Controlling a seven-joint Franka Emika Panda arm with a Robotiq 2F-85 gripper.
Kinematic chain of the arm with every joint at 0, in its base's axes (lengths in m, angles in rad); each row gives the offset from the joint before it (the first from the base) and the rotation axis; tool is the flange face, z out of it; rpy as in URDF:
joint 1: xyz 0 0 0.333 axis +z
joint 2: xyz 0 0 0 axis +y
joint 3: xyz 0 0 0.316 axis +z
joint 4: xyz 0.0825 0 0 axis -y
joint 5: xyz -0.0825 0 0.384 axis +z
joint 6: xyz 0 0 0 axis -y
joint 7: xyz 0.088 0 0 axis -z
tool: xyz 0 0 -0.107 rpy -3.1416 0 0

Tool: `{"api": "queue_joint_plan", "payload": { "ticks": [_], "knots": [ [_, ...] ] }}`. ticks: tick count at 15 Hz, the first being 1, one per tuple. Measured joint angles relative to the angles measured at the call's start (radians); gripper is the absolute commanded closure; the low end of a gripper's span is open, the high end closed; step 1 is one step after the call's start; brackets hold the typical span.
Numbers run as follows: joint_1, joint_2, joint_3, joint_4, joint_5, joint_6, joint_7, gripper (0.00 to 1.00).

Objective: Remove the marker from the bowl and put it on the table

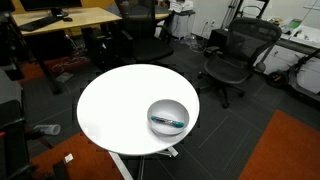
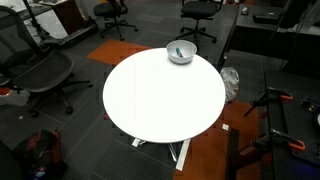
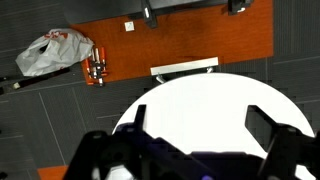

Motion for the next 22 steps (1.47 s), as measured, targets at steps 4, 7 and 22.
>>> {"api": "queue_joint_plan", "payload": {
  "ticks": [4, 7, 22],
  "knots": [
    [-0.041, 0.092, -0.022, 0.03, 0.0, 0.12, 0.068, 0.0],
    [-0.068, 0.176, -0.036, 0.062, 0.0, 0.222, 0.135, 0.0],
    [-0.106, 0.605, -0.085, 0.356, 0.0, 0.422, 0.422, 0.0]
  ]
}}
